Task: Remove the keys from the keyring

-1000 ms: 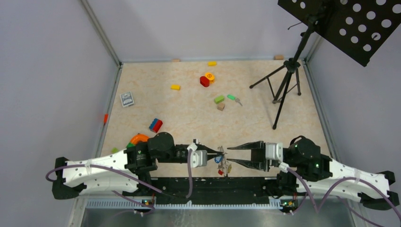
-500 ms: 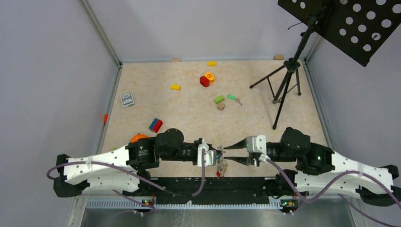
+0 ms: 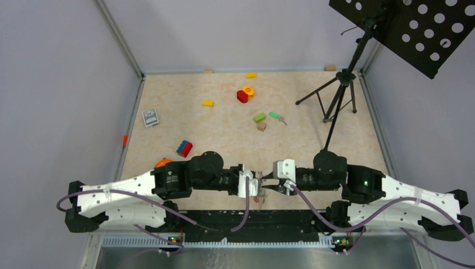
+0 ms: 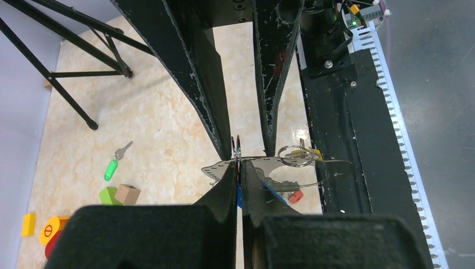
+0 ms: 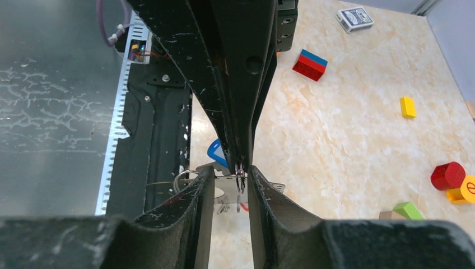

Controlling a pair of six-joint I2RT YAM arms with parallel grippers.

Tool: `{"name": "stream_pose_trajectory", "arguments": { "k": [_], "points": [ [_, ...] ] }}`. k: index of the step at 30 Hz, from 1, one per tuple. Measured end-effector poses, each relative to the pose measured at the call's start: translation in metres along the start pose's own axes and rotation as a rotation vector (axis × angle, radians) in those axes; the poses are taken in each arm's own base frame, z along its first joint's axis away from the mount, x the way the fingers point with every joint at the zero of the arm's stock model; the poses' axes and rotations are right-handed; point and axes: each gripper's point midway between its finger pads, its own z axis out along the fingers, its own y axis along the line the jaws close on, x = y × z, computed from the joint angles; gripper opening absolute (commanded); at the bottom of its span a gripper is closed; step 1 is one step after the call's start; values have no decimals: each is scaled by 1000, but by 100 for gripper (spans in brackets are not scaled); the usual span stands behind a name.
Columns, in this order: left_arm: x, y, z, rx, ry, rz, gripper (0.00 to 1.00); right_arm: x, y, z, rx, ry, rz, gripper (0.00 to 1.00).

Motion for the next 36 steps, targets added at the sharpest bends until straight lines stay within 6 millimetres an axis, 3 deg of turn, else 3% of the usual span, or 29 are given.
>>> {"name": "stream_pose_trajectory", "arguments": {
  "k": [12,17,25,27,29,36],
  "points": [
    [4,-2,3,13,15,0,0,2,-4,0,21,9,1,18],
    [4,-3,4,19,16,-1,0,2,-4,0,21,8,1,8],
    [4,-4,4,21,15,-1,0,3,-4,1,23,14,3,12],
    [4,-3,4,20,15,-1,0,4,-4,2,23,19,4,10],
    [4,-4,4,21,16,-2,0,5,-4,2,24,23,5,0],
    [5,-4,4,21,20,-2,0,6,-4,3,21,28,6,0]
  ]
}}
